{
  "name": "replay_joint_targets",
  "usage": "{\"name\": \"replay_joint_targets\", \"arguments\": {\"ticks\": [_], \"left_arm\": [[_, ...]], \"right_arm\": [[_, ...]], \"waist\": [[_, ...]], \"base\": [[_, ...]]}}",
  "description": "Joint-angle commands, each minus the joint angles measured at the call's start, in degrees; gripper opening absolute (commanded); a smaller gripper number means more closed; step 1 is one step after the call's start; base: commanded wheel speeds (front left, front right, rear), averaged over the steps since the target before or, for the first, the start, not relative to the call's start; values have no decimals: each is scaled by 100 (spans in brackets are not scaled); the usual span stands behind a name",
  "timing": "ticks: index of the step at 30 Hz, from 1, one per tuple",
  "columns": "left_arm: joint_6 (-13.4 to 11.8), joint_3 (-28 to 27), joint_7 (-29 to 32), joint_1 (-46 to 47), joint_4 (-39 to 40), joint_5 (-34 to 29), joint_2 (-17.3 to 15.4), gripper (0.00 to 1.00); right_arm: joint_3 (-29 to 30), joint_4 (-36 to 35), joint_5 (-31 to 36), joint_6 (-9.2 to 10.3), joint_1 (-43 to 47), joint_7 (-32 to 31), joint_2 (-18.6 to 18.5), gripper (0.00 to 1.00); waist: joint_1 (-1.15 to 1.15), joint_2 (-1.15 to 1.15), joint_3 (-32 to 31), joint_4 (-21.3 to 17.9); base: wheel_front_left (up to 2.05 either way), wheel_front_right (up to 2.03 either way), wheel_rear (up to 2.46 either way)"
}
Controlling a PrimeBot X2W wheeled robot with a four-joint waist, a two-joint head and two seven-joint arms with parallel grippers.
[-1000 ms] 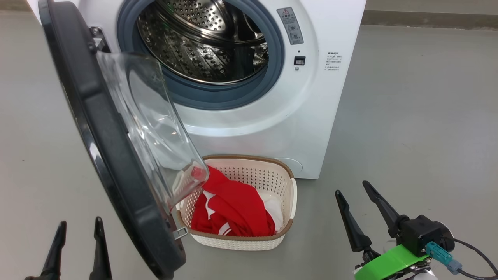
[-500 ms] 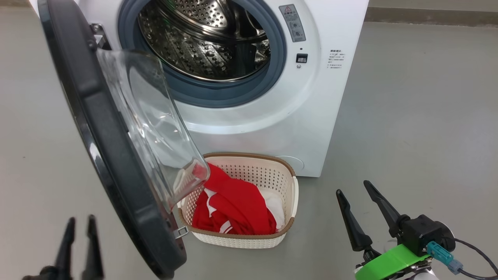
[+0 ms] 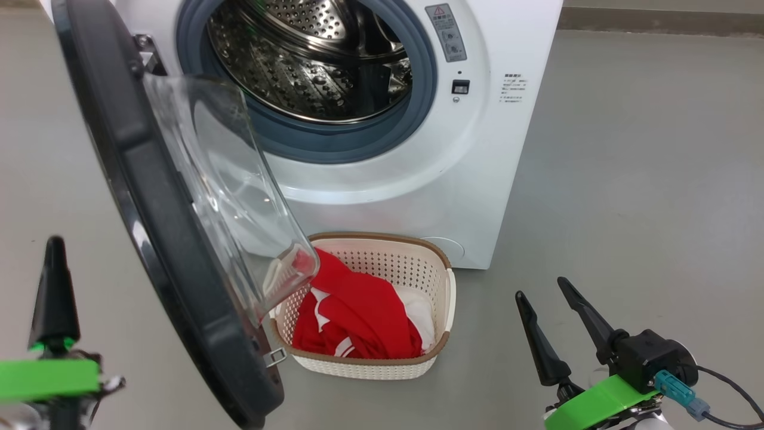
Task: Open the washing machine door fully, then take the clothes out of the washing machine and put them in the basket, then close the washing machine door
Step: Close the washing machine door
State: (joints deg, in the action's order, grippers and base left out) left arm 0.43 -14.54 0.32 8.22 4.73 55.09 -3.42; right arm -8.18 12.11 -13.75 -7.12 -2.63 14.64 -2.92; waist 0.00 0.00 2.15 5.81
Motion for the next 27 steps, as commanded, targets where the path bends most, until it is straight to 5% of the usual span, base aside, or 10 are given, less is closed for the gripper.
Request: {"name": "replay_joint_targets", "arguments": {"ticks": [1,7,16,27], "left_arm": [[-58,-232,186,256,214,282,-76,0],[-879,-673,1638,588,578,2280,-48,0],[-2018,-952,2956,642,1074,3667,-193,0],[-2192,-780,3167,571,1051,4011,-80,0]], "right_arm": [[-124,-117,-43,-36,-243,36,4,100],[-92,-113,-45,-36,-220,36,4,100],[-138,-110,-105,-36,-216,36,4,100],[-154,-108,-131,-36,-270,36,4,100]], "waist": [[0,0,5,-20],[0,0,13,-93],[0,0,20,-179],[0,0,64,-400]], "base": [[0,0,0],[0,0,0],[0,0,0],[0,0,0]]}}
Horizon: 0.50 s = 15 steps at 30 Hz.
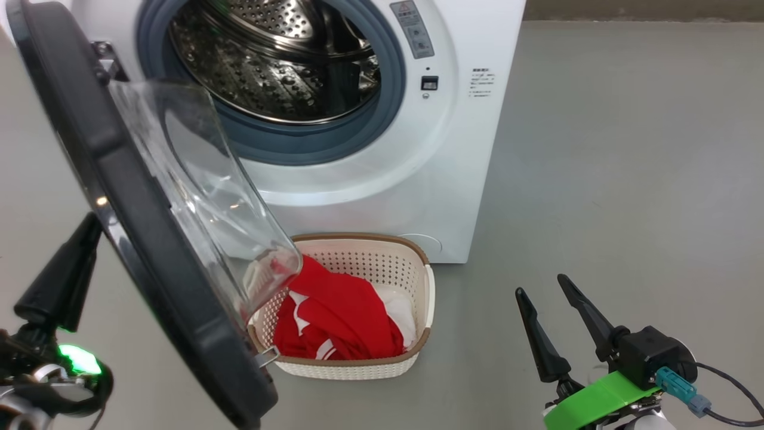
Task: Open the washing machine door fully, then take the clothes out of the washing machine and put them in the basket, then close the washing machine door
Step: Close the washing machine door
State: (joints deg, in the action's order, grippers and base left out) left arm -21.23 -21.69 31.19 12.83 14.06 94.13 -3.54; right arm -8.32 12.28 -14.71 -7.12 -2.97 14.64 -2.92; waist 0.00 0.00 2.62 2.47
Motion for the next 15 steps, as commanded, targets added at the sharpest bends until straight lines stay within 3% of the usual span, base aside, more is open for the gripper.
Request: {"name": "replay_joint_targets", "arguments": {"ticks": [1,15], "left_arm": [[-29,-39,85,112,105,172,-46,0],[311,505,-441,374,-21,542,60,0]], "right_arm": [[-149,-128,-22,-36,-241,36,4,100],[-175,-205,68,-36,-359,36,4,100]], "waist": [[0,0,23,-100],[0,0,314,-584]], "base": [[0,0,0],[0,0,0]]}}
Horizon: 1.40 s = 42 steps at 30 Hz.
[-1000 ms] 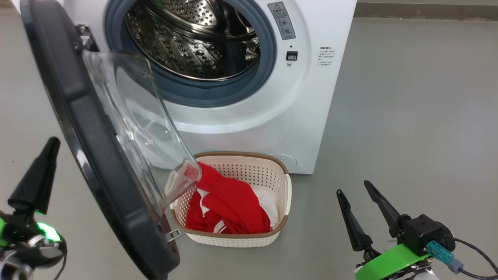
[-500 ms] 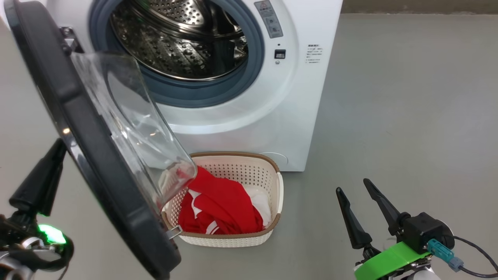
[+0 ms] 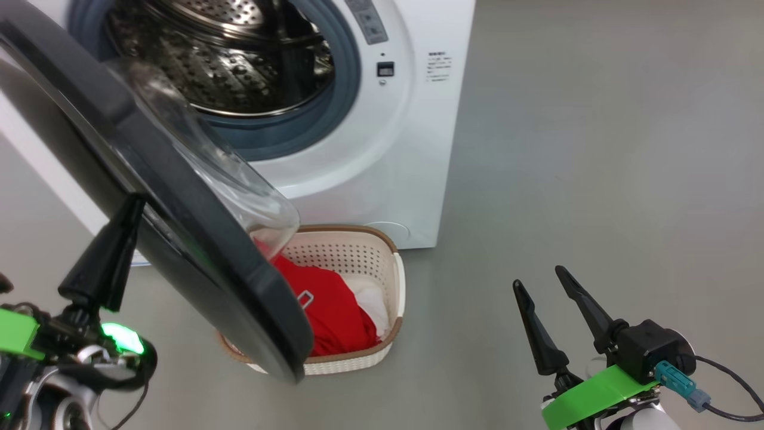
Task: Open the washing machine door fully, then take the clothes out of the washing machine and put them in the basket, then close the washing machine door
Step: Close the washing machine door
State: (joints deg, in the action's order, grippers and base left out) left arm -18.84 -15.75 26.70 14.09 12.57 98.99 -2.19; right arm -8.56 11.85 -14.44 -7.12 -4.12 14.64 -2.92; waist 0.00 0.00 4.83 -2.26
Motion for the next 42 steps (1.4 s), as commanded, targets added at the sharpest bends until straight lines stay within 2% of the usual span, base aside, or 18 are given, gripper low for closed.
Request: {"name": "replay_joint_targets", "arguments": {"ticks": [1,11,22,34,42], "left_arm": [[116,-60,-73,287,105,64,-74,0],[403,234,-861,800,-193,155,-70,0],[639,460,-1306,1498,-751,-9,-69,0],[946,694,-1604,2323,-1405,-282,-69,0],[1164,872,-1767,3231,-2044,-545,-99,0]], "right_arm": [[-154,-170,40,-36,-254,36,4,100],[-147,-209,8,-36,-375,36,4,100],[-123,-255,24,-36,-533,36,4,100],[-131,-335,2,-36,-633,36,4,100],[-114,-390,78,-36,-747,36,4,100]], "waist": [[0,0,119,-155],[0,0,423,-518],[0,0,750,-797],[0,0,1071,-896],[0,0,1421,-886]], "base": [[0,0,0],[0,0,0],[0,0,0],[0,0,0],[0,0,0]]}}
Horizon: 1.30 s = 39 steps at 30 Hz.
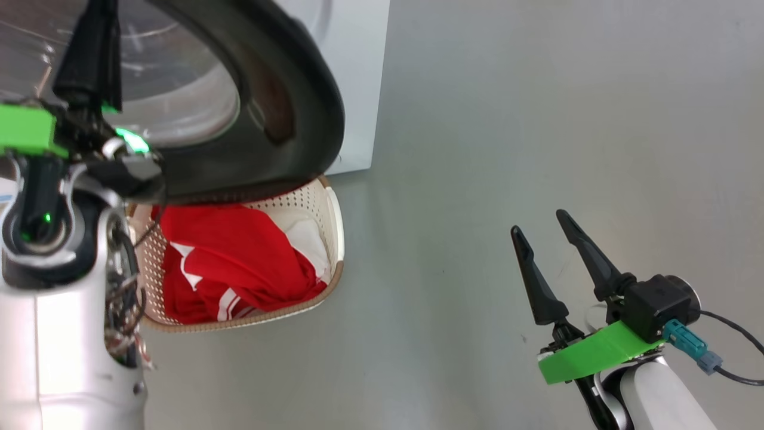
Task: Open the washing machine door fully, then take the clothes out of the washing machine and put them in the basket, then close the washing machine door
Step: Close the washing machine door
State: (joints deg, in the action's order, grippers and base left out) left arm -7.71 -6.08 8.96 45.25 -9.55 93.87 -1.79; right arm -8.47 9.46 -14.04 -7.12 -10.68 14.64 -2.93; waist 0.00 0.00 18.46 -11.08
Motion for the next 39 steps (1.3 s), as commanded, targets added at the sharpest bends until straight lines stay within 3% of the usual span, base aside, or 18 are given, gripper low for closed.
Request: {"name": "replay_joint_targets", "arguments": {"ticks": [1,9,15,16,17,18,19,23,27,30,34,35,39], "left_arm": [[76,-85,-18,214,91,-63,-146,0],[320,-9,-61,736,-457,-183,-176,0],[492,106,142,529,-589,-182,-183,0],[510,100,155,453,-581,-181,-189,7],[523,92,161,368,-565,-180,-194,31],[533,86,167,272,-539,-186,-203,73],[538,93,174,162,-506,-211,-221,100],[551,159,167,-339,-311,-436,-364,100],[688,504,-87,-972,-99,-1384,-823,100],[868,507,-514,-1392,120,-1793,-896,100],[1085,770,-1291,-1955,352,-3004,-1232,100],[1085,770,-1291,-1955,352,-3004,-1232,100],[947,1131,-1917,-2465,501,-4325,-1600,100]], "right_arm": [[-131,-160,35,-36,-108,36,5,100],[-184,-136,54,-36,-196,36,5,100],[-122,-76,55,-36,-166,36,5,100],[-119,-66,54,-36,-150,36,5,100],[-117,-55,54,-36,-134,36,5,100],[-115,-45,51,-36,-123,36,5,100],[-112,-36,47,-36,-111,36,5,100],[-69,-8,15,-36,-63,36,5,100],[-23,8,21,-36,40,36,5,100],[37,21,43,-36,129,36,5,100],[172,67,48,-36,243,36,5,100],[172,67,48,-36,243,36,5,100],[277,66,92,-36,309,36,5,100]], "waist": [[0,0,97,-6],[0,0,237,-24],[0,0,68,38],[0,0,16,55],[0,0,-37,72],[0,0,-93,86],[0,0,-155,99],[0,0,-399,155],[0,0,-665,229],[0,0,-866,297],[0,0,-1124,391],[0,0,-1124,391],[0,0,-1371,442]], "base": [[0,0,0],[0,0,0],[0,0,0],[0,0,0],[0,0,0],[0,0,0],[0,0,0],[0,0,0],[0,0,0],[0,0,0],[0,0,0],[0,0,0],[0,0,0]]}}
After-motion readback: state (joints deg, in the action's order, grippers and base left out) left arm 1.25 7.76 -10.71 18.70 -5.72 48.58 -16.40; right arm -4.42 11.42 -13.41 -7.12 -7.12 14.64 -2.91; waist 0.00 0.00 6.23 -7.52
